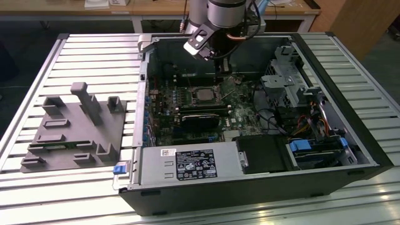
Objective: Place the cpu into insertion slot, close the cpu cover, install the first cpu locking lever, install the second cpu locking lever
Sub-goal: 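Close the cpu cover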
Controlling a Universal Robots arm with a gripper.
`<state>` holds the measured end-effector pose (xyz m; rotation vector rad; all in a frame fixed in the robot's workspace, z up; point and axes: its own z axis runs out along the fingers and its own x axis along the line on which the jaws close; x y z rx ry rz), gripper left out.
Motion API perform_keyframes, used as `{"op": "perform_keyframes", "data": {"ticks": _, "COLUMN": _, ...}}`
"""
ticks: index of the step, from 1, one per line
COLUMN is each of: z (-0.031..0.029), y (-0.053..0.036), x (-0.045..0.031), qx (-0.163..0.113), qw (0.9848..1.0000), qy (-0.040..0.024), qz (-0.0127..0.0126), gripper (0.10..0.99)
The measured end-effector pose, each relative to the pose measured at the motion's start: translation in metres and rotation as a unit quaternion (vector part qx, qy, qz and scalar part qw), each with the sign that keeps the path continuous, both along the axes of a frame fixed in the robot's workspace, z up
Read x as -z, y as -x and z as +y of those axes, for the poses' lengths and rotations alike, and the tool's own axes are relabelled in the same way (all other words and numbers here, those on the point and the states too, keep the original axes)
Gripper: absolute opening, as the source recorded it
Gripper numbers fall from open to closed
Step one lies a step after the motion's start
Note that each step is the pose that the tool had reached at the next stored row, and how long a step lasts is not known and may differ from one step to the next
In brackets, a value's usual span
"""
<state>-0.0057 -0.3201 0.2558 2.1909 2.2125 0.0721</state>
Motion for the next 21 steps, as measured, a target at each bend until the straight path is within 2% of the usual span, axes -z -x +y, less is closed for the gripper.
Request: {"op": "perform_keyframes", "data": {"ticks": 21, "z": 0.0001, "y": -0.0651, "x": 0.0002, "qx": 0.0, "qw": 1.0, "qy": 0.0, "qz": 0.0, "gripper": 0.106}}
